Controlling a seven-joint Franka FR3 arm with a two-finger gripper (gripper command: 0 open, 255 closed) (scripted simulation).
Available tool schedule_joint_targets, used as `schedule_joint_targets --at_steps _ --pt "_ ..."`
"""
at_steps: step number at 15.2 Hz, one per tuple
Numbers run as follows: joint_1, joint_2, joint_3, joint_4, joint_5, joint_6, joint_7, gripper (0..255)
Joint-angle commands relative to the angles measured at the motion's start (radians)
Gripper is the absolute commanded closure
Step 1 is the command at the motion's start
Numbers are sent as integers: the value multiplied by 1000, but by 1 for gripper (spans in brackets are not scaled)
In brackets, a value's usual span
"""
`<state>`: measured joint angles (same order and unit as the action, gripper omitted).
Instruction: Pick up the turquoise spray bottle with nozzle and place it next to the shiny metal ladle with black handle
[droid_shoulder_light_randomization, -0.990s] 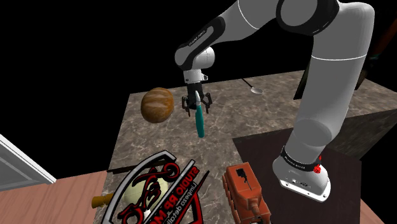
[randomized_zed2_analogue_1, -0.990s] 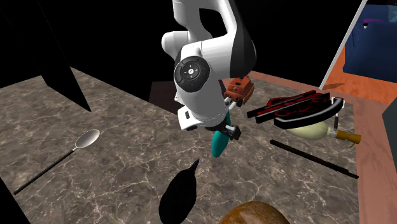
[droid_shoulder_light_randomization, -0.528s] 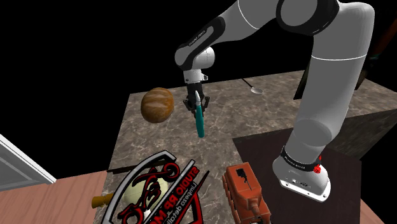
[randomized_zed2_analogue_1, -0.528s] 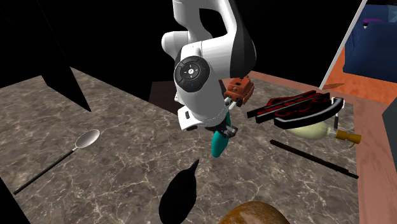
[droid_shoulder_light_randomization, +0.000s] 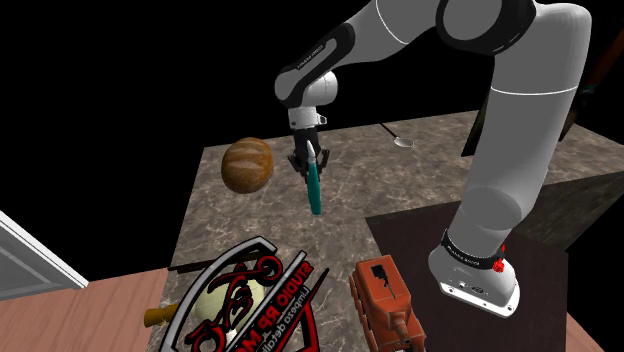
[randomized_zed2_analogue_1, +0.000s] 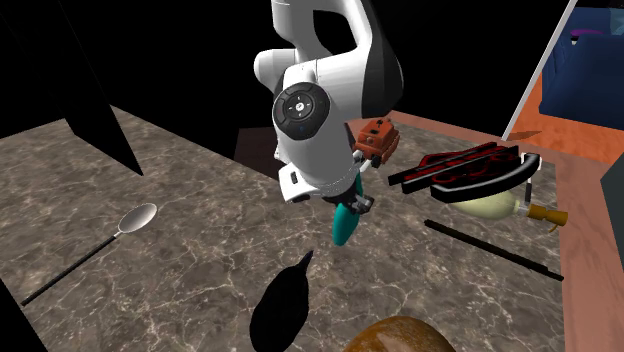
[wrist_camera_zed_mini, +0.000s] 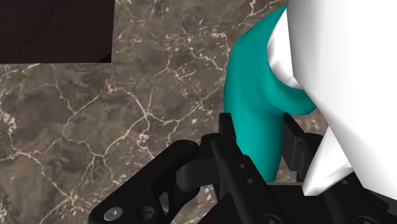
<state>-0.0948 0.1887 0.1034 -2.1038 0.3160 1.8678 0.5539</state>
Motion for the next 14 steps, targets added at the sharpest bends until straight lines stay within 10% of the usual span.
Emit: schedule_joint_targets --at_steps 1,14 --pt "0 -14 0 5 0 -18 5 255" --pt "-6 -99 -3 80 -5 -174 44 255"
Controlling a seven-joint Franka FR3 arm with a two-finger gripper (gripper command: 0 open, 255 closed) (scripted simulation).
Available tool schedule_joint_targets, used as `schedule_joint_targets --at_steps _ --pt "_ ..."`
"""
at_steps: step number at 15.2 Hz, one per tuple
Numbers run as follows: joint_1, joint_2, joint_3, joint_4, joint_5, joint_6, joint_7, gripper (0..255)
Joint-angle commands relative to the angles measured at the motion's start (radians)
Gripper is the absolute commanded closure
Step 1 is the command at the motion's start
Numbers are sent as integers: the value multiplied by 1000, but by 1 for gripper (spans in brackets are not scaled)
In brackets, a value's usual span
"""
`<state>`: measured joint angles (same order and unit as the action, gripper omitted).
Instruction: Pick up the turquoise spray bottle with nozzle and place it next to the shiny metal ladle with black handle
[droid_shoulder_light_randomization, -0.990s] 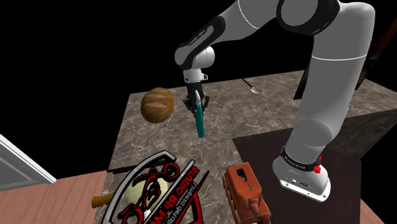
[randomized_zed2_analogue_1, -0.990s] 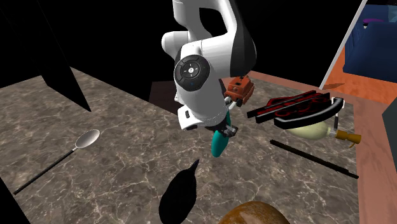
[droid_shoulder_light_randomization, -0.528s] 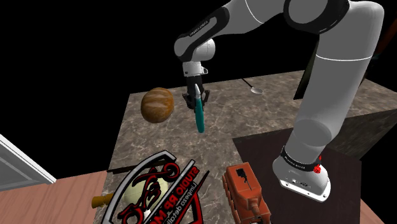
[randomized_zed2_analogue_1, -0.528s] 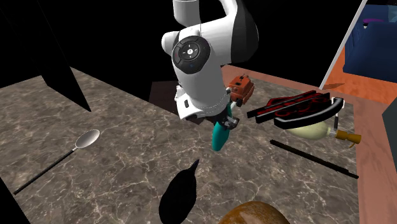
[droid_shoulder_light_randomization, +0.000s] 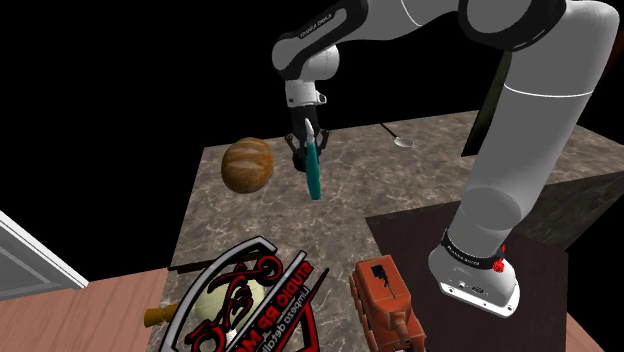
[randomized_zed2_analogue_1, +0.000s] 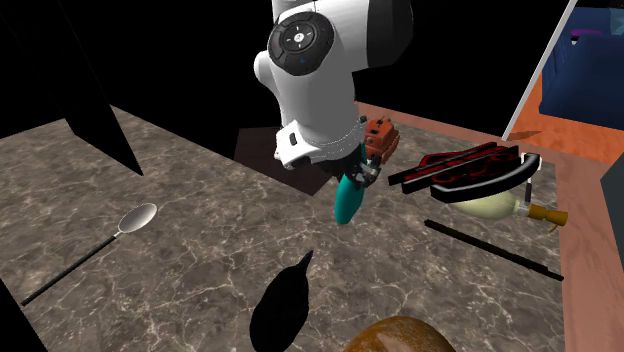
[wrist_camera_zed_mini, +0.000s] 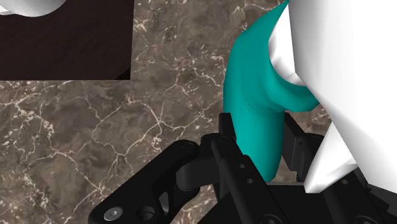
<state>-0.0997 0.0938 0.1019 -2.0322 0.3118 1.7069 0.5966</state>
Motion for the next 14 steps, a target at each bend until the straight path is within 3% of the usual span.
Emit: schedule_joint_targets --at_steps 1,14 --pt "-2 -9 -1 16 -1 -25 5 255" --pt "-7 -59 -5 130 -2 -184 45 255"
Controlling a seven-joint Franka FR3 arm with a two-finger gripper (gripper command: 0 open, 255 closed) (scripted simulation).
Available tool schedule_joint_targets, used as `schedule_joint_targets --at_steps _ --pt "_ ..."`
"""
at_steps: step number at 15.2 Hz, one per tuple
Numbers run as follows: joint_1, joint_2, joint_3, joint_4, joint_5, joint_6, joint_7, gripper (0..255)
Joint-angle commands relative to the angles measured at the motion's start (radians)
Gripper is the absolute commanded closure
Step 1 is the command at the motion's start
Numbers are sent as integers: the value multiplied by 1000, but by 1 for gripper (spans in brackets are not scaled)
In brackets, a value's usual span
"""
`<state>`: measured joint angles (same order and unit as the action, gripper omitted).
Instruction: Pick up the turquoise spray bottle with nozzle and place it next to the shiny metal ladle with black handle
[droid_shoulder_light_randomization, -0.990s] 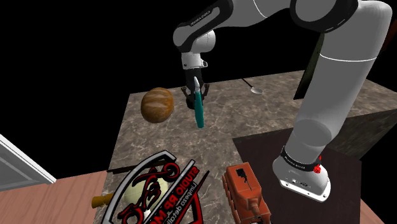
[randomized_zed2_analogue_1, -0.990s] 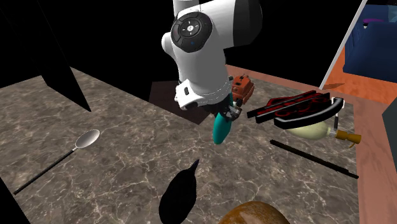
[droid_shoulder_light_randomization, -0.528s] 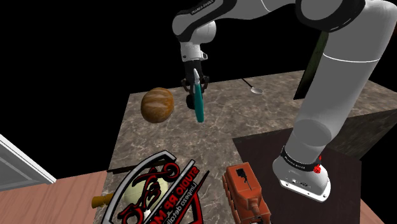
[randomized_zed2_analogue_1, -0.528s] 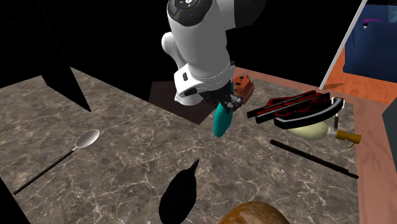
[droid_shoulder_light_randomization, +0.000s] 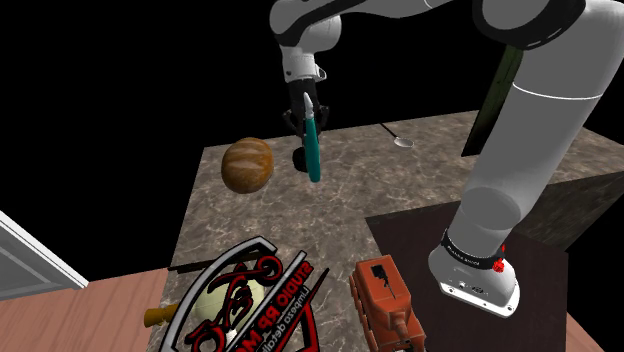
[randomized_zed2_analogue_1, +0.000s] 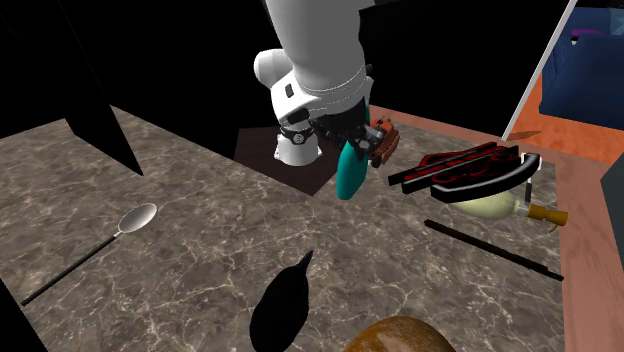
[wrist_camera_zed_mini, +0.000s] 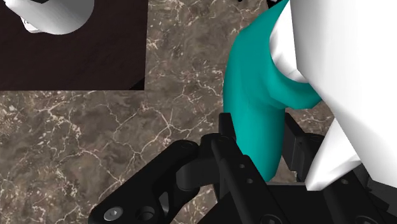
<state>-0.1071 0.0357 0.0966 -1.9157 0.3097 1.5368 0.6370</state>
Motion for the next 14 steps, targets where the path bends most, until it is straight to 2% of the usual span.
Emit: schedule_joint_targets --at_steps 1,14 --pt "0 -4 0 24 1 -27 8 255" --pt "-5 -17 -4 180 6 -190 53 255"
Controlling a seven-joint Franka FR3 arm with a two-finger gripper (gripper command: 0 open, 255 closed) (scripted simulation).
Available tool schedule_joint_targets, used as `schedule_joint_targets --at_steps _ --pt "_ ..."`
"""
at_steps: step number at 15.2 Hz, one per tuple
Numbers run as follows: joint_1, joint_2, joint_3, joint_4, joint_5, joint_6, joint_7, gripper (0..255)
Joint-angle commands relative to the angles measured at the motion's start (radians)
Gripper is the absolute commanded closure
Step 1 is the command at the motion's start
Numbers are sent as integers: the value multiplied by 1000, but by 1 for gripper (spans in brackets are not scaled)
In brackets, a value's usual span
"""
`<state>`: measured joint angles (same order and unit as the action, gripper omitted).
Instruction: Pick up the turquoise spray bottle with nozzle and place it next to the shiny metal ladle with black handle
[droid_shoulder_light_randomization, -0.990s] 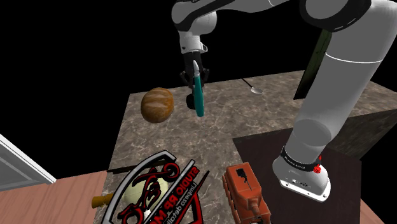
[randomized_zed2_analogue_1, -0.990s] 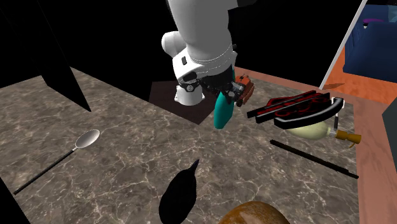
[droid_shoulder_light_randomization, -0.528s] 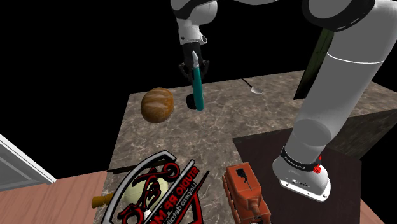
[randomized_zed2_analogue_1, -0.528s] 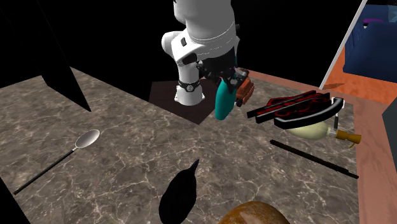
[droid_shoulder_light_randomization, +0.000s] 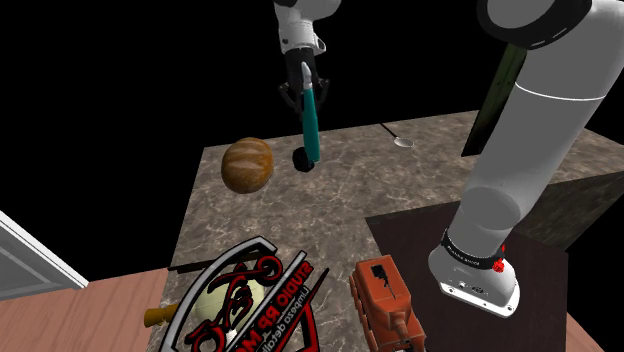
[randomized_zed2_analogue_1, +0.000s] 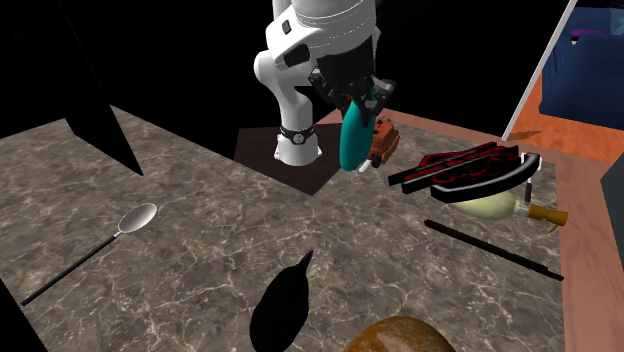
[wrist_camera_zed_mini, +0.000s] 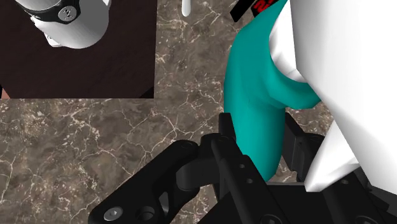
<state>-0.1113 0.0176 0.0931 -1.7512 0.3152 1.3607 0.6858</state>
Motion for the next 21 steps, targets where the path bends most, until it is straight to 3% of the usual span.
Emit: schedule_joint_targets --at_steps 1,16,21 --pt "-1 2 -1 29 1 -27 8 255" --pt "-5 38 -4 270 18 -223 69 255" --pt "-54 76 -48 243 -29 -190 -50 255"
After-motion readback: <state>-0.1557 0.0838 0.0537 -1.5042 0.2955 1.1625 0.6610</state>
